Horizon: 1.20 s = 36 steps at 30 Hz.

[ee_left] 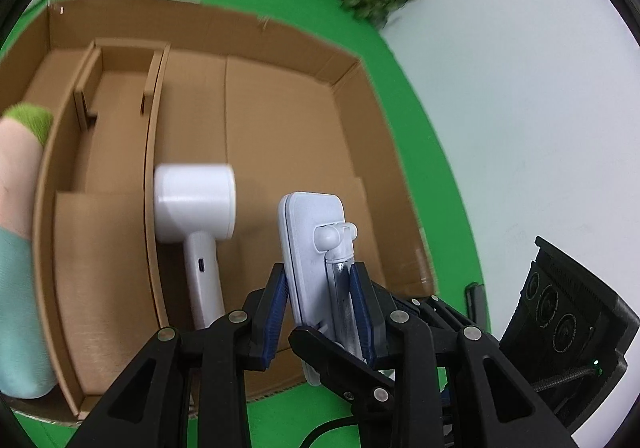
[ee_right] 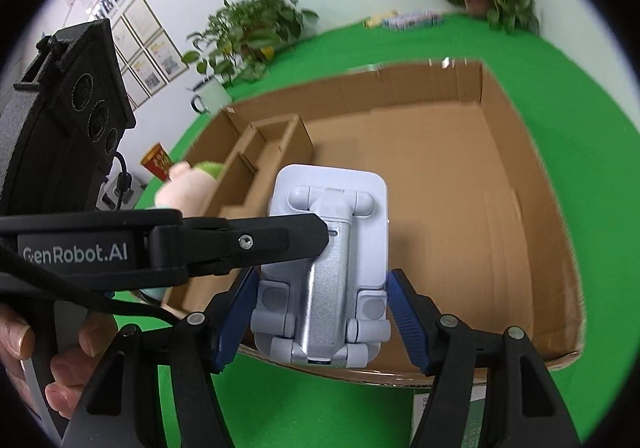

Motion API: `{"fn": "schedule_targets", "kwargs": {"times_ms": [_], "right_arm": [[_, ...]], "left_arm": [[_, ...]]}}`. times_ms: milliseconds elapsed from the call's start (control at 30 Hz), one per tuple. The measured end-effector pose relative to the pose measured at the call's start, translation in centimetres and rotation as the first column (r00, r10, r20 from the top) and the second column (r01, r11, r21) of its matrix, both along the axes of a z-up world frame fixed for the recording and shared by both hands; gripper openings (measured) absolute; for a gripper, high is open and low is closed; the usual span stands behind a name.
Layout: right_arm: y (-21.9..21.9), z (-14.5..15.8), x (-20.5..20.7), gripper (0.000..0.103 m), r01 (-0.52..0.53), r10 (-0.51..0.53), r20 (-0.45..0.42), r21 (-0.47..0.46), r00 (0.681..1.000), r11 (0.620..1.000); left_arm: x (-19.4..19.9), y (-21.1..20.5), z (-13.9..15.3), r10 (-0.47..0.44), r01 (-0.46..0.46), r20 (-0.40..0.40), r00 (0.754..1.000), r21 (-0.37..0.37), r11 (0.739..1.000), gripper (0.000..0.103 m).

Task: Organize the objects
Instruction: 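Carry the phone stand into the box beside the hair dryer, then release the phone stand and withdraw the right gripper from the box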

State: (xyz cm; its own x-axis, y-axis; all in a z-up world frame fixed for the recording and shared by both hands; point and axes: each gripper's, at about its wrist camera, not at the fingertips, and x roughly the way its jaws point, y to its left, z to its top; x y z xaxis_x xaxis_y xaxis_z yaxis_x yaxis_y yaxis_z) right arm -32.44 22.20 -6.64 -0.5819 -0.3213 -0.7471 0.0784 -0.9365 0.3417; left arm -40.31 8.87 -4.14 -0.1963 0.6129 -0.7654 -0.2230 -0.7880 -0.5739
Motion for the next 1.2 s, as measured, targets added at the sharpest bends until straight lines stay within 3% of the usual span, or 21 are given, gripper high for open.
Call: {"fn": "schedule_targets", "kwargs": {"times_ms": [267,467,633,700,800,867,1033,1067,1100,1200], "right_arm": [[0.2,-3.0,-1.2,0.065,-0.023,0.025,0.106,-0.015,0.994,1.000],[0.2,-3.4,-1.7,0.065,-0.027,0.029,0.150,-0.012,0.988,1.000],[-0.4,-3.6,-1.8,0.067,-0.047,0.038,0.176,0.048,0.984,0.998],[-0.2,-3.5,-1.9,0.067,-0.039,0.034,0.178,0.024,0.984,0.999],[0.3,-3.4,-2.3,0.067,-0.017,0.017,0.194,-0.004,0.981,1.000],[0.3,-3.6,-2.6,0.067,-0.015,0.009,0.206,0.025,0.979,1.000],[-1.2,-4.7,-2.7,0.042,-0.029,-0.001,0.228,0.129,0.974,0.991],[-1.3,-4.7,-2.7,0.028,-0.034,0.005,0.236,0.118,0.972,0.992],[-1.6,-4.7,-2.8,0.022,-0.034,-0.001,0.245,0.140,0.969,0.990],[-2.0,-4.7,-2.9,0.021,-0.040,0.000,0.249,0.156,0.969,0.987]], "left_arm": [[-0.5,0.0,-3.8,0.020,-0.021,0.083,0.996,0.001,1.000,0.029],[-0.6,-0.1,-3.9,0.021,-0.021,0.100,0.995,0.002,1.000,0.027],[0.6,-1.9,-2.2,0.038,-0.039,0.045,0.998,0.011,0.999,0.030],[1.3,-2.8,-1.0,0.040,-0.040,0.005,0.999,0.002,0.999,0.030],[2.4,-4.2,0.1,0.057,-0.059,-0.044,0.997,-0.037,0.998,0.030],[3.0,-5.0,0.4,0.067,-0.071,-0.061,0.996,-0.060,0.996,0.030],[4.1,-7.0,-0.3,0.081,-0.086,-0.068,0.994,-0.078,0.993,0.030],[4.4,-7.4,-0.5,0.082,-0.088,-0.068,0.994,-0.082,0.993,0.030],[4.6,-7.6,-0.5,0.083,-0.088,-0.068,0.994,-0.084,0.993,0.030],[4.9,-7.8,-0.6,0.076,-0.083,-0.080,0.994,-0.089,0.993,0.030]]}}
